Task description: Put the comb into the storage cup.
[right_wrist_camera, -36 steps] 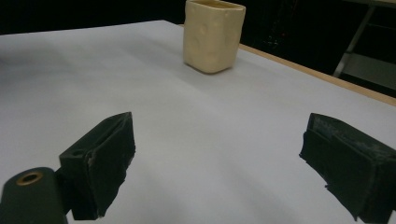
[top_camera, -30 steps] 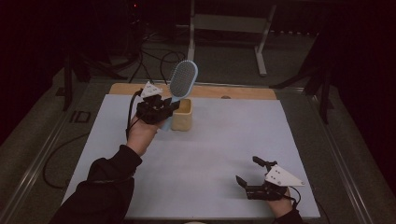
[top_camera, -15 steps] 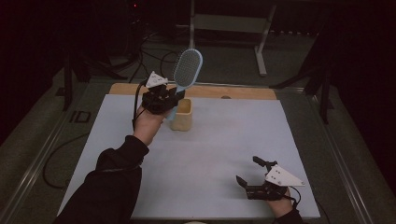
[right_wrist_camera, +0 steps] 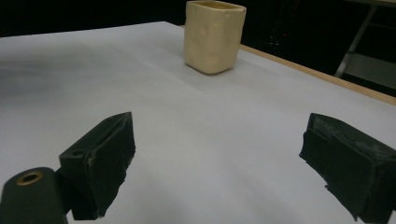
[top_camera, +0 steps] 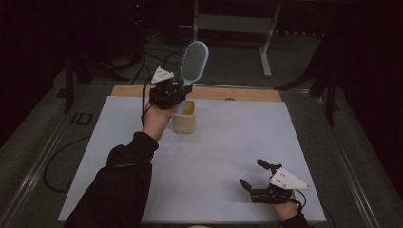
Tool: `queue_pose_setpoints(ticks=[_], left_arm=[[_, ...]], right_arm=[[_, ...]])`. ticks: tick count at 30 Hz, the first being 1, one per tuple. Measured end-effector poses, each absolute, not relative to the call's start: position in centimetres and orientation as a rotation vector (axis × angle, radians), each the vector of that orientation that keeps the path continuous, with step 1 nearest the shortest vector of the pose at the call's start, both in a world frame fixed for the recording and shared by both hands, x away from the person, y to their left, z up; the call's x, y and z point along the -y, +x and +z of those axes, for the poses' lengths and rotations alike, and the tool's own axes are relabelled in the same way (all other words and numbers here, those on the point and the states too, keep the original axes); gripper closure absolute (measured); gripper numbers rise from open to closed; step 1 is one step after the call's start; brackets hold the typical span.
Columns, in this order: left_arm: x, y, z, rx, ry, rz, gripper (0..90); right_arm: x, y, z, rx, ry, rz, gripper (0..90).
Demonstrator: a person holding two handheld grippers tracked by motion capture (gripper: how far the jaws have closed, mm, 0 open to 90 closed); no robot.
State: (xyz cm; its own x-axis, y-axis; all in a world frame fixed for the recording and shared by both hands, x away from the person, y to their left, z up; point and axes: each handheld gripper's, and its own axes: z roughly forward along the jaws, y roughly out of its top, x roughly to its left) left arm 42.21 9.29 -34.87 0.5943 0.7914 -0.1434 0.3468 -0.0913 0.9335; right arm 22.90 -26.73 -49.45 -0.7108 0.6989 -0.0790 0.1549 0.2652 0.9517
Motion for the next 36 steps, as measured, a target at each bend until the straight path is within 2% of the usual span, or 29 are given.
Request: queue_pose_setpoints(ticks=[17,36], left_arm=[[-9.2,44.8,-36.7,-0.929,1.581,0.502,70.0],[-8.9,47.2,-40.3,-0.954,1.554,0.565,70.0]], right_arm=[[26.7,22.9,-49.5,-2.053,0.767,1.461,9.5],[26.7,22.9,-49.5,-2.058,0.766,1.472,9.5]])
